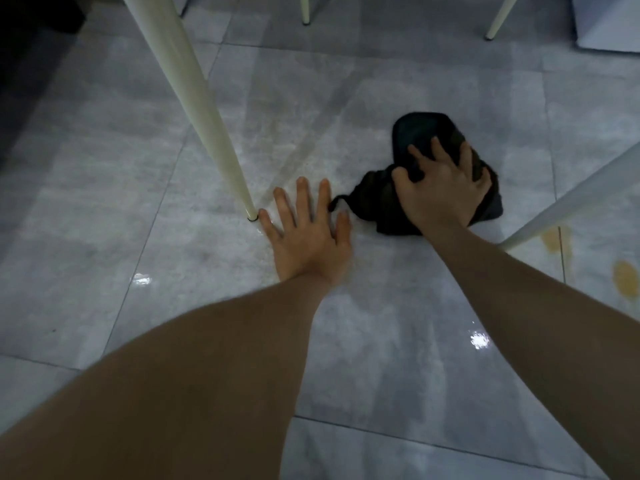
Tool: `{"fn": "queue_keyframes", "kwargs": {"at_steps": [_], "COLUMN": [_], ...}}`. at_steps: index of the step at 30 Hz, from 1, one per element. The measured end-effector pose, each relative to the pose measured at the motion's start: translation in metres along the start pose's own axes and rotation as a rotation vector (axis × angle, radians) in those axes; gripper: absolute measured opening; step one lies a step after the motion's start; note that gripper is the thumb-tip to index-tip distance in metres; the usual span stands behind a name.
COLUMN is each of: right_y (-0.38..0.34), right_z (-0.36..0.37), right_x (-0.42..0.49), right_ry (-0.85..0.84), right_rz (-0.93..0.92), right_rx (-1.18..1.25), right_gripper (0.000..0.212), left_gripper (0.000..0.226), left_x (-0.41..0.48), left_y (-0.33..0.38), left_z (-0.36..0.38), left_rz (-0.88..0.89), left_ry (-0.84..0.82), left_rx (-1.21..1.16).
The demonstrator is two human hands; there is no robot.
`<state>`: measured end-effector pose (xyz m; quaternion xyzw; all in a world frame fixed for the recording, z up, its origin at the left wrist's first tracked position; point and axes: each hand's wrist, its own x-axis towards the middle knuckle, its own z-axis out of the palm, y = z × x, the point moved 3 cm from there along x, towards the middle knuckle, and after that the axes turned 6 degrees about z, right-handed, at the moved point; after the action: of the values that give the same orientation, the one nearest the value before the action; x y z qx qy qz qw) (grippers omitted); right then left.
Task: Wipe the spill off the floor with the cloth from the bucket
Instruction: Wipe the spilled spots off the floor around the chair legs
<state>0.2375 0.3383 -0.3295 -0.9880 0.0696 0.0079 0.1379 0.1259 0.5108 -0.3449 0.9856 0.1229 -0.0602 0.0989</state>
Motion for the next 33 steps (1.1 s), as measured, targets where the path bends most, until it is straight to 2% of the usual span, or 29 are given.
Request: {"fn": "queue_keyframes", "kwargs": {"at_steps": [6, 11, 14, 16, 18, 20, 21, 23, 26, 28, 30, 33], "right_y": [0.042, 0.02, 0.019, 0.036, 0.061, 0.082, 0.087, 0.084, 0.067, 0.072, 0.096, 0.146], "right_z": [-0.008, -0.003, -0.003, -0.007, -0.012, -0.017, -0.019, -0.019, -0.017, -0.017, -0.023, -0.035], "right_x": [-0.078, -0.057, -0.077, -0.106, -0.133, -0.146, -0.147, -0.141, -0.135, -0.145, -0.171, -0.208], "right_ry": [0.093, -0.014, -0.005, -0.009, -0.011, 0.004, 0.004, 0.021, 0.03, -0.003, 0.035, 0.078], "right_rz": [-0.226, -0.033, -0.105, -0.16, -0.158, -0.14, -0.129, -0.084, -0.038, -0.1, -0.191, -0.153], "right_rx": [0.071, -0.017, 0.019, 0.019, 0.011, 0.003, -0.002, 0.003, 0.011, 0.021, 0.038, 0.044], "right_gripper": [0.053, 0.06, 0.059, 0.058, 0.057, 0.056, 0.055, 0.056, 0.057, 0.056, 0.053, 0.051], "left_gripper": [0.063, 0.064, 0.062, 0.06, 0.059, 0.06, 0.061, 0.06, 0.053, 0.051, 0.055, 0.065], "left_x": [-0.002, -0.002, -0.003, -0.006, -0.019, -0.035, -0.041, -0.05, -0.063, -0.071, -0.075, -0.084], "left_y": [-0.001, -0.001, -0.003, -0.002, 0.002, 0.008, 0.013, 0.028, 0.054, 0.059, 0.056, 0.057], "left_z": [0.0, -0.002, -0.004, -0.008, -0.011, -0.008, -0.005, 0.002, 0.008, 0.012, 0.013, 0.012], "left_rz": [-0.002, 0.015, 0.046, 0.14, 0.326, 0.483, 0.492, 0.377, 0.187, 0.193, 0.215, 0.247], "left_ry": [-0.004, 0.0, 0.036, 0.125, 0.198, 0.166, 0.12, 0.041, 0.028, 0.071, 0.073, 0.035], "left_rx": [0.05, 0.064, 0.016, -0.121, -0.214, -0.17, -0.123, -0.085, -0.171, -0.143, -0.131, -0.112]}}
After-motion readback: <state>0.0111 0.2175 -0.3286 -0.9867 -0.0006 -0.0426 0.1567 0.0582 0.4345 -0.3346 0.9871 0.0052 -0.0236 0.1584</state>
